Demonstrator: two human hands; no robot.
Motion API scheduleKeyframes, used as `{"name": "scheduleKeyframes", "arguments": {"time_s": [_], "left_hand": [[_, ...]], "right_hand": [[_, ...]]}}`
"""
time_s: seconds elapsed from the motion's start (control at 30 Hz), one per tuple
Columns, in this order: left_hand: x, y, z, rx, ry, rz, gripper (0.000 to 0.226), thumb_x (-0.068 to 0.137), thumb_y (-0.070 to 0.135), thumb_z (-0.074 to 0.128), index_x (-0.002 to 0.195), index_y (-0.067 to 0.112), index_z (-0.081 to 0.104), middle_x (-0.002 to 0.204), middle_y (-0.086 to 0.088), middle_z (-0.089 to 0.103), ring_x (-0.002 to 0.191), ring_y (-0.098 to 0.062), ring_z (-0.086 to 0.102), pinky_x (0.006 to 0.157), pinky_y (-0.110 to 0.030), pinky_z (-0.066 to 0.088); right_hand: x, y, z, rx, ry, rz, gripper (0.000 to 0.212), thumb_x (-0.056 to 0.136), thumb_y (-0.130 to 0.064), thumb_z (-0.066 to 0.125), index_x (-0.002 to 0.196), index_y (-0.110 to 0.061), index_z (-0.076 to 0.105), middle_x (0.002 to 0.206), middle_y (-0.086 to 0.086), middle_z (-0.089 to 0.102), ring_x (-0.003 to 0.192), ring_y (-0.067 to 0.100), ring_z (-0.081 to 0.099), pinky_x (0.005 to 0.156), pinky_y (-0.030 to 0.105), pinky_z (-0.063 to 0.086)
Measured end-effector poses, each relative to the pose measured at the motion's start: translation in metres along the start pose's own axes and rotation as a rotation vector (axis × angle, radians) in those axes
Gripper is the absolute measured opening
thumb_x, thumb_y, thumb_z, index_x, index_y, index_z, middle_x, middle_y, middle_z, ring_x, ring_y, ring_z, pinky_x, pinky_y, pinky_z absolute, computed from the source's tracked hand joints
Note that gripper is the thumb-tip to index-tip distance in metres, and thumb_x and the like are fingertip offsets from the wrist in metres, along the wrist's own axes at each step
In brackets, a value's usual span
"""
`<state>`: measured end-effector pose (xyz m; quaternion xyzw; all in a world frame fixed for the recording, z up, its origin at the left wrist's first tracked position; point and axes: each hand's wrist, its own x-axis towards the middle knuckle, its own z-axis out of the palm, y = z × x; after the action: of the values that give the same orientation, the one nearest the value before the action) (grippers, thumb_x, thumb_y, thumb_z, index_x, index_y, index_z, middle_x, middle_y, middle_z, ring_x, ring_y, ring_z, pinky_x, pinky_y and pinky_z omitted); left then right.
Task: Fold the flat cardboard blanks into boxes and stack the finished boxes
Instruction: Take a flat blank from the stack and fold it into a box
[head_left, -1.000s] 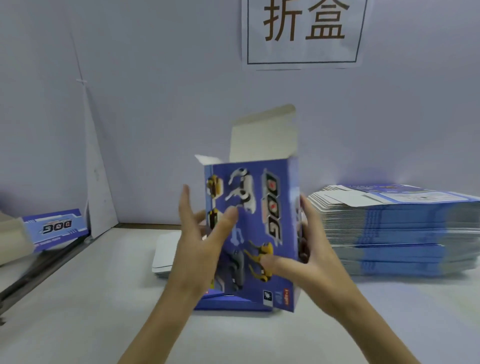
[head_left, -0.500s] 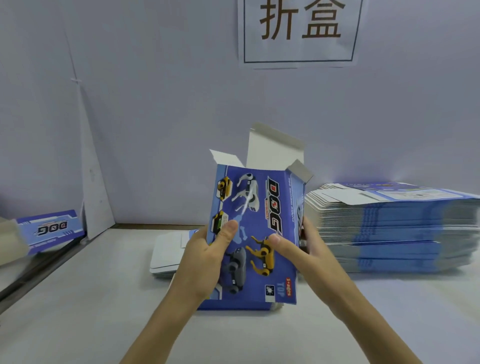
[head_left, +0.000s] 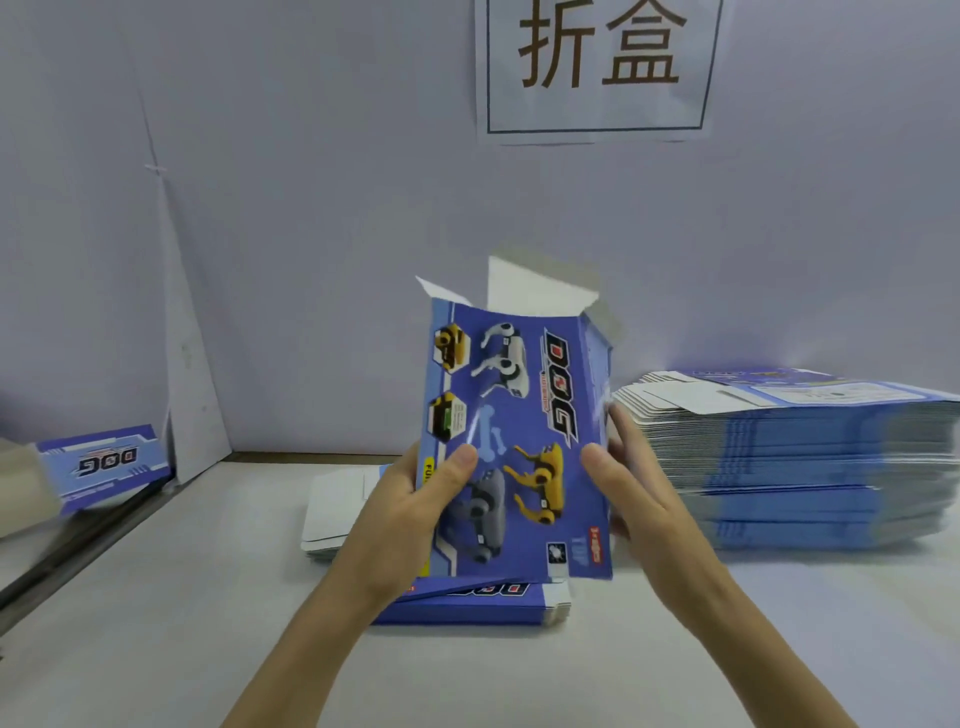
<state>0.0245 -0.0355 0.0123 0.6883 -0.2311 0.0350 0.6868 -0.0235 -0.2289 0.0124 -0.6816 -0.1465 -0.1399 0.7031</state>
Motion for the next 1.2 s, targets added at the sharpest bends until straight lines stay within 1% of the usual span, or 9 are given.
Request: {"name": "scheduleKeyframes", "arguments": {"time_s": [0.1,0.33,0.6,0.67,0.77,0.87,1.0,1.1,1.2], "left_hand": [[0.001,0.006,-0.006,0.01,-0.087,-0.059,0.043,0.077,0.048,0.065,0.113,0.025,0.061,0.094,0.007,0.075,0.085,-0.012,0.072,0.063,-0.02,0.056],[-0.001,0.014,-0.048,0.122,-0.387,-0.339,0.075,0.052,0.056,0.074,0.122,0.04,0.051,0.11,0.005,0.072,0.098,-0.02,0.07,0.087,-0.035,0.057],[0.0,0.02,-0.135,-0.425,0.437,-0.191,0.042,0.071,0.037,0.072,0.104,0.013,0.063,0.102,-0.013,0.073,0.079,-0.03,0.073,0.07,-0.035,0.061],[-0.001,0.016,-0.153,-0.605,0.667,0.096,0.061,0.088,0.024,0.063,0.143,0.015,0.037,0.126,-0.001,0.061,0.099,-0.021,0.068,0.079,-0.032,0.057],[-0.004,0.007,-0.163,-0.366,0.852,0.198,0.089,0.092,0.019,0.062,0.153,0.022,-0.003,0.134,0.005,0.051,0.114,-0.012,0.057,0.097,-0.033,0.049],[0.001,-0.003,-0.155,-0.105,0.619,0.057,0.091,0.079,0.021,0.076,0.15,0.015,0.019,0.147,-0.007,0.039,0.132,-0.017,0.045,0.109,-0.036,0.039],[0.012,-0.026,-0.096,0.405,0.117,-0.055,0.044,0.088,0.021,0.07,0.128,0.027,0.054,0.122,0.004,0.061,0.107,-0.006,0.057,0.084,-0.011,0.045],[0.016,-0.063,-0.047,0.964,-0.141,-0.044,0.062,0.09,0.048,0.06,0.145,0.029,0.04,0.154,0.002,0.033,0.138,-0.015,0.033,0.114,-0.027,0.025],[0.01,-0.088,-0.022,1.206,-0.353,-0.15,0.081,0.089,0.064,0.049,0.154,0.032,0.013,0.163,0.003,-0.005,0.149,-0.016,-0.009,0.119,-0.04,-0.008]], "right_hand": [[-0.001,-0.002,-0.001,-0.059,-0.1,0.036,0.109,0.062,-0.045,0.08,0.149,-0.05,0.015,0.134,-0.014,0.056,0.111,0.006,0.065,0.075,0.025,0.058],[0.001,0.001,0.006,-0.026,-0.031,0.02,0.085,0.072,-0.035,0.072,0.144,-0.049,0.028,0.128,-0.01,0.061,0.102,0.016,0.07,0.072,0.033,0.061],[0.001,0.007,0.002,-0.106,0.027,0.114,0.082,0.07,-0.053,0.061,0.139,-0.062,0.018,0.136,-0.011,0.049,0.093,0.006,0.071,0.064,0.027,0.06],[0.001,0.007,0.002,-0.08,0.028,0.12,0.068,0.067,-0.053,0.061,0.122,-0.076,0.03,0.13,-0.019,0.052,0.092,0.009,0.072,0.06,0.027,0.061],[0.006,0.011,0.0,-0.099,0.046,0.13,0.059,0.069,-0.047,0.065,0.11,-0.081,0.04,0.121,-0.026,0.055,0.091,0.019,0.074,0.065,0.045,0.06],[0.008,0.02,-0.001,-0.137,0.055,0.144,0.053,0.071,-0.039,0.064,0.106,-0.076,0.05,0.117,-0.023,0.059,0.091,0.022,0.073,0.074,0.053,0.057],[-0.003,0.02,0.008,-0.286,-0.073,0.177,0.046,0.07,-0.043,0.065,0.113,-0.059,0.061,0.112,-0.021,0.066,0.09,0.012,0.073,0.073,0.037,0.056],[-0.006,0.024,0.014,-0.44,-0.18,0.24,0.041,0.077,-0.04,0.066,0.116,-0.046,0.058,0.117,-0.017,0.064,0.089,0.006,0.07,0.082,0.036,0.054],[-0.005,0.029,0.014,-0.599,-0.22,0.286,0.036,0.093,-0.029,0.062,0.125,-0.042,0.052,0.121,-0.017,0.058,0.087,0.002,0.065,0.078,0.02,0.051]]}}
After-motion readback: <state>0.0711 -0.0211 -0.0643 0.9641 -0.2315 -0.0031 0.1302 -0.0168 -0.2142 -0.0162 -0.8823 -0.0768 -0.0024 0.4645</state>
